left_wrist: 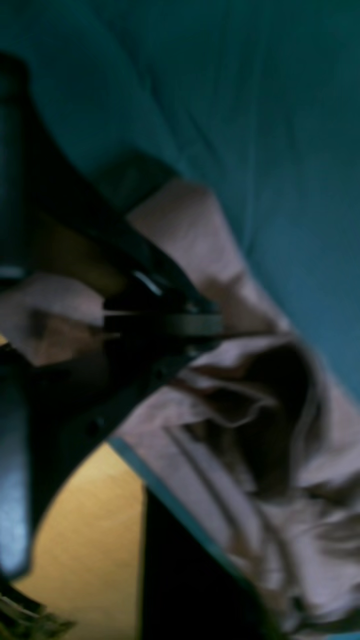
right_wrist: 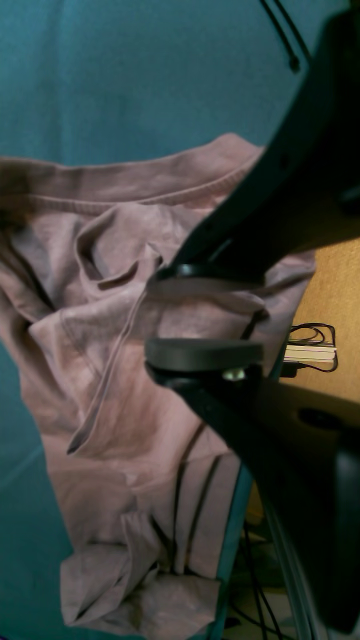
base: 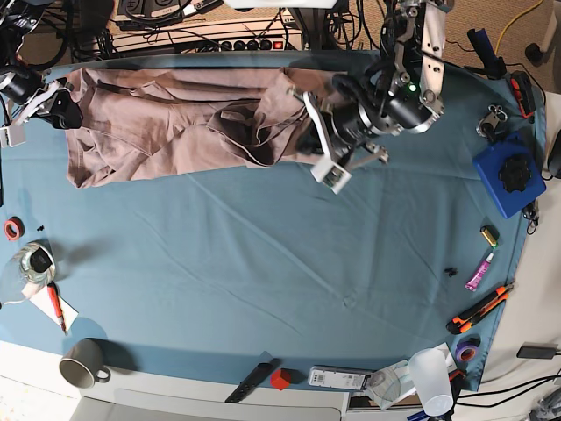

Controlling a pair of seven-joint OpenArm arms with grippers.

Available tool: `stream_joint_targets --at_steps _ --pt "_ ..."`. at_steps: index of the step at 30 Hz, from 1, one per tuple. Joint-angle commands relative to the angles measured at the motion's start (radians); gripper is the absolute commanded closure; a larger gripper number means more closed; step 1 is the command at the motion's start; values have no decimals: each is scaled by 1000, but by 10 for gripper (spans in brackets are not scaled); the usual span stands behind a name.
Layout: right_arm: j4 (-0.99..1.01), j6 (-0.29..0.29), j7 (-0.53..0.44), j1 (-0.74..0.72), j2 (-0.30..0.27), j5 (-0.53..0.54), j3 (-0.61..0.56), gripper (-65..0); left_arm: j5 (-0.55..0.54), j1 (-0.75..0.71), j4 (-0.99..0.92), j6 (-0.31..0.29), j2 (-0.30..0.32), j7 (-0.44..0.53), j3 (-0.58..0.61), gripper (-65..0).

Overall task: Fold the T-shirt properly
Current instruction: 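Grasp the shirt end with the left gripper and fold it toward the right gripper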

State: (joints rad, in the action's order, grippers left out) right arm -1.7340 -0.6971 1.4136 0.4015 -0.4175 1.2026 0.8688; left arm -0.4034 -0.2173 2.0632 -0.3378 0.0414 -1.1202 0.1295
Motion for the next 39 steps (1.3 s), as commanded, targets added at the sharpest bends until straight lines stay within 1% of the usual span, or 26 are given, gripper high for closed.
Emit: stream_joint_targets --at_steps 1,6,10,12,14,18,21,23,25,27,29,31,34,36,37,38,39 --pt "-14 -1 -17 -3 -26 16 10 -159 -6 3 9 -3 -5 22 1 0" --pt "-14 -1 -17 -3 -25 16 10 -159 -3 -2 -31 -3 -5 22 1 0" --pt "-14 -1 -17 -3 -25 16 10 -159 69 -2 -77 -3 -5 22 6 0" --pt "-14 -1 -17 -3 -26 16 10 -159 71 -2 -99 -2 -5 21 5 0" --pt "-14 -1 -17 -3 -26 16 10 -159 50 -2 -104 -2 -6 19 6 0" --pt "-14 -1 -17 -3 -26 16 10 -159 -74 -2 -104 0 -12 18 9 0" --pt "-14 -1 -17 -3 -26 16 10 -159 -83 -2 -104 -3 -35 21 47 0" --pt "-14 -1 -17 -3 -26 16 10 -159 -78 -2 -104 -3 -54 29 101 0" --pt "-14 -1 -17 -3 -26 16 10 -159 -41 -2 -105 -3 -76 56 177 0" --pt "-14 -1 -17 -3 -26 16 10 -159 20 -1 -105 -2 -97 83 259 0" --pt "-14 -1 -17 -3 -26 16 10 -159 73 0 -105 16 -119 89 324 0" --pt "-14 -1 -17 -3 -26 16 10 -159 106 2 -105 41 -136 89 365 0" --pt "-14 -1 -17 -3 -26 21 10 -159 116 2 -103 54 -144 80 377 0" --pt "-14 -1 -17 -3 -26 37 10 -159 129 2 -89 54 -143 40 376 0" --pt "-14 -1 -17 -3 -27 54 10 -159 156 1 -76 55 -143 20 374 0" --pt "-14 -1 -17 -3 -30 77 10 -159 190 0 -63 68 -143 4 370 0" --pt "-14 -1 -17 -3 -32 103 11 -159 233 0 -50 97 -143 -7 363 0"
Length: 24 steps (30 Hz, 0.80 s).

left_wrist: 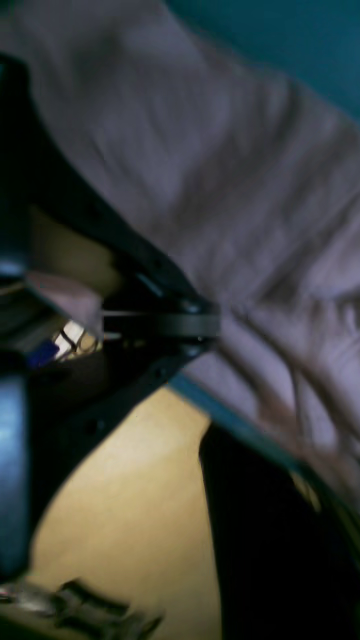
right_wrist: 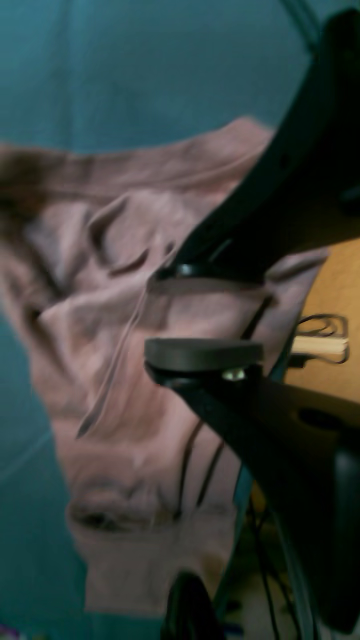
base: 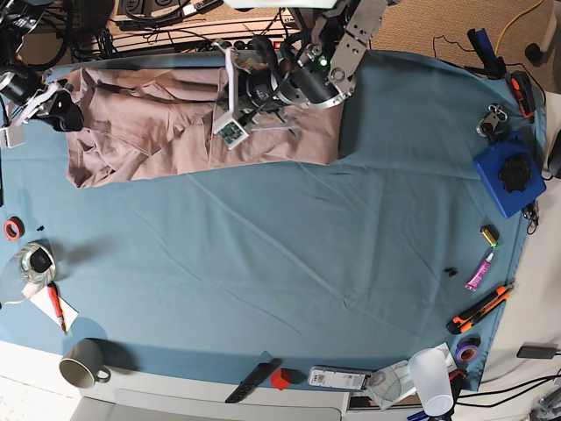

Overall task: Fold the T-shirt properly
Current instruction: 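Grasp the shirt end with the left gripper and fold it toward the right gripper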

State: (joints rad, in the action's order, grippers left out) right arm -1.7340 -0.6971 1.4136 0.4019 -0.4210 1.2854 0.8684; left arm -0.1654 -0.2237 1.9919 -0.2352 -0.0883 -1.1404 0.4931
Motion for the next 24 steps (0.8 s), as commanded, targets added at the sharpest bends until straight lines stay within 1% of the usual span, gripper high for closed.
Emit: stream_joint_targets --at_steps 1,3,4,7,12,16,20,21,24 --pt "-14 -1 -17 -3 -33 45 11 -159 39 5 31 24 -11 11 -10 0" --pt "-14 -1 -17 -9 -51 85 11 -159 104 -2 48 62 2 5 -41 0" --pt "-14 -1 -17 -16 -61 87 11 -159 115 -8 57 63 13 0 -62 0" --pt "-14 -1 -17 -52 -81 82 32 -159 101 -44 90 62 52 -16 -130 0" --pt "-14 -1 -17 -137 -84 67 121 -159 82 -117 179 60 91 -13 -219 0" --pt "-14 -1 -17 -158 -96 13 157 -159 56 -166 231 59 120 -11 -241 0" --pt "-13 -1 -17 -153 -105 -115 156 -164 57 -197 236 59 136 -12 -241 0" --pt "-13 -1 -17 -149 -107 -133 153 -199 57 -201 236 59 136 -12 -241 0" --pt "-13 -1 -17 -124 -108 -170 151 -341 57 -212 236 59 136 -12 -241 0"
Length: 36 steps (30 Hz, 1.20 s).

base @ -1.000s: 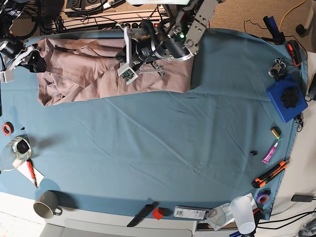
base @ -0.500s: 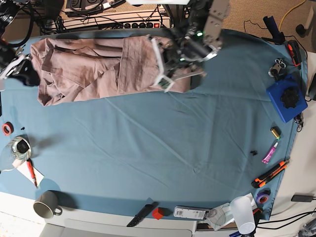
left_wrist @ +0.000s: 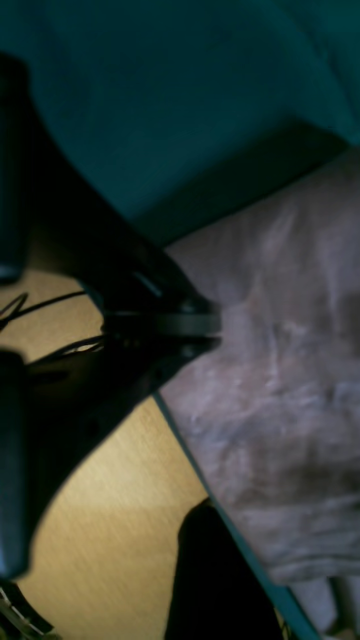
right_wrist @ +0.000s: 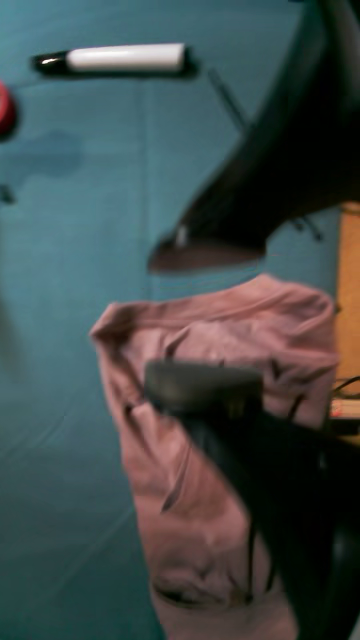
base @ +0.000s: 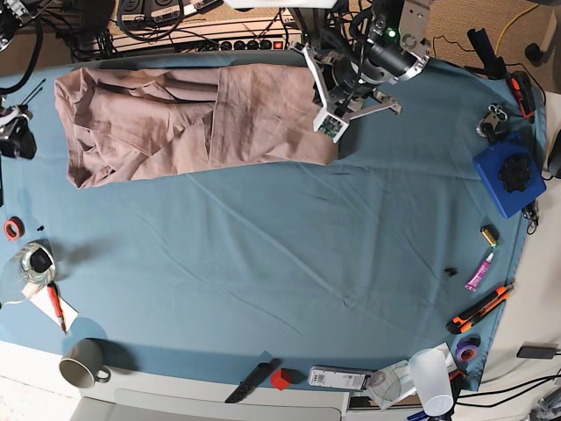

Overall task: Fold the T-shirt properly
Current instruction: 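Grasp the shirt end with the left gripper and fold it toward the right gripper, then grasp the shirt end with the right gripper and lift it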

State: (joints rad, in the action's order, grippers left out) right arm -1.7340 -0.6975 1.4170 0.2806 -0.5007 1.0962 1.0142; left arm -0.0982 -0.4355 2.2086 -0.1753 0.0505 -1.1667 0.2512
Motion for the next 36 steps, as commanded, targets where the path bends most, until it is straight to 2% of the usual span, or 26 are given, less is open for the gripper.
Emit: stream_joint_targets --at_steps 1,5,8,11,15,20,24,27,31,36 --pt "-13 -1 -21 6 -29 5 6 -362 -10 -2 19 -1 -3 15 1 0" --pt "-8 -1 -21 4 -26 -64 6 -364 -10 -14 19 -1 -3 23 1 0" --pt "48 -1 -113 -6 -25 -114 6 -364 -11 -17 19 -1 -3 22 1 0" --pt "167 -1 -89 -51 -26 -122 -3 -364 -11 -16 19 -1 -3 23 1 0" --pt "351 -1 -31 -93 -32 -36 -85 -364 -11 -16 19 -1 -3 23 1 0" --pt "522 -1 -23 -142 -31 -26 -264 -364 -10 -16 19 -1 -3 22 1 0" --pt "565 -1 -21 -150 -27 -1 -363 -364 -10 -16 19 -1 -3 23 1 0" --pt "564 -1 -21 -150 -20 40 -386 -364 -10 -16 19 -1 -3 23 1 0" --pt "564 -1 -21 -145 2 148 -392 -364 -11 -16 19 -1 -3 35 1 0" --pt "564 -1 -21 -145 47 157 -392 -356 -11 -16 19 -2 -3 40 1 0"
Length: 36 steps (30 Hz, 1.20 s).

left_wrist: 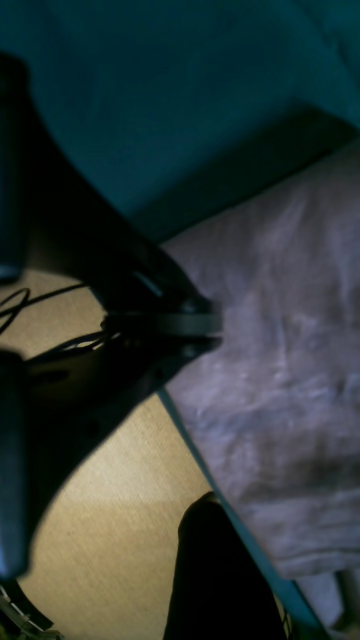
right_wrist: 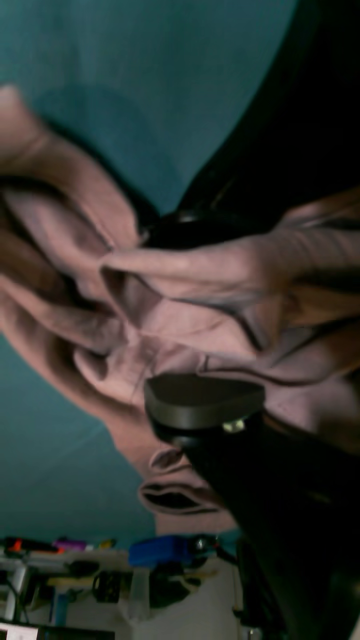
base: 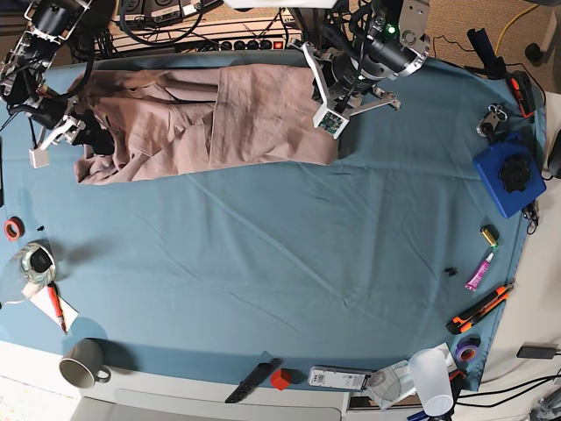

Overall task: Fold the T-shirt properly
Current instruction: 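Grasp the shirt end with the right gripper and lift it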

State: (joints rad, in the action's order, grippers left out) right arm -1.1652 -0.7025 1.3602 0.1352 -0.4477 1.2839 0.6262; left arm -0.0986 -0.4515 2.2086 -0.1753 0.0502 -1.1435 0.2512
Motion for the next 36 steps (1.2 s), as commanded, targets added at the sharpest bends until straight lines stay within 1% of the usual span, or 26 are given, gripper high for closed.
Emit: stream_joint_targets --at_steps 1,2,6,7,9,12,17,20,23,26,29,32,34,36 --pt "-5 4 36 0 -1 -31 -4 -331 -10 0 19 -2 -3 17 1 0" --pt "-5 4 36 0 2 -31 -4 -288 -10 0 19 -2 -3 17 1 0" --pt "-5 4 36 -10 4 -32 -4 -45 -10 0 19 -2 -3 16 1 0" --pt "-5 4 36 -18 4 -35 -4 0 -10 0 19 -2 -3 14 1 0" --pt "-5 4 36 -39 2 -76 -3 0 -10 0 19 -2 -3 13 1 0" --pt "-5 4 36 -79 -21 -219 -3 0 -10 0 19 0 -3 8 1 0" --pt "-5 4 -100 -170 -101 -425 -3 0 -10 0 19 0 -3 -11 1 0" --pt "-5 4 -159 -222 -159 -508 -2 0 -14 -1 19 0 -3 -13 1 0" --pt "-5 4 -162 -264 -208 -514 4 0 -32 -1 19 0 -3 -13 1 0" --pt "-10 4 -124 -285 -227 -514 4 0 -53 -1 19 0 -2 -17 1 0" --pt "-32 4 -79 -278 -219 -510 3 0 -55 -1 20 0 -3 -20 1 0" --pt "-71 4 -40 -251 -197 -461 3 0 -55 -1 20 0 -2 -20 1 0" --pt "-122 4 -27 -222 -178 -429 3 0 -55 0 20 0 -2 -20 1 0" --pt "-196 4 -21 -185 -159 -423 3 0 -55 -1 20 0 -2 -20 1 0"
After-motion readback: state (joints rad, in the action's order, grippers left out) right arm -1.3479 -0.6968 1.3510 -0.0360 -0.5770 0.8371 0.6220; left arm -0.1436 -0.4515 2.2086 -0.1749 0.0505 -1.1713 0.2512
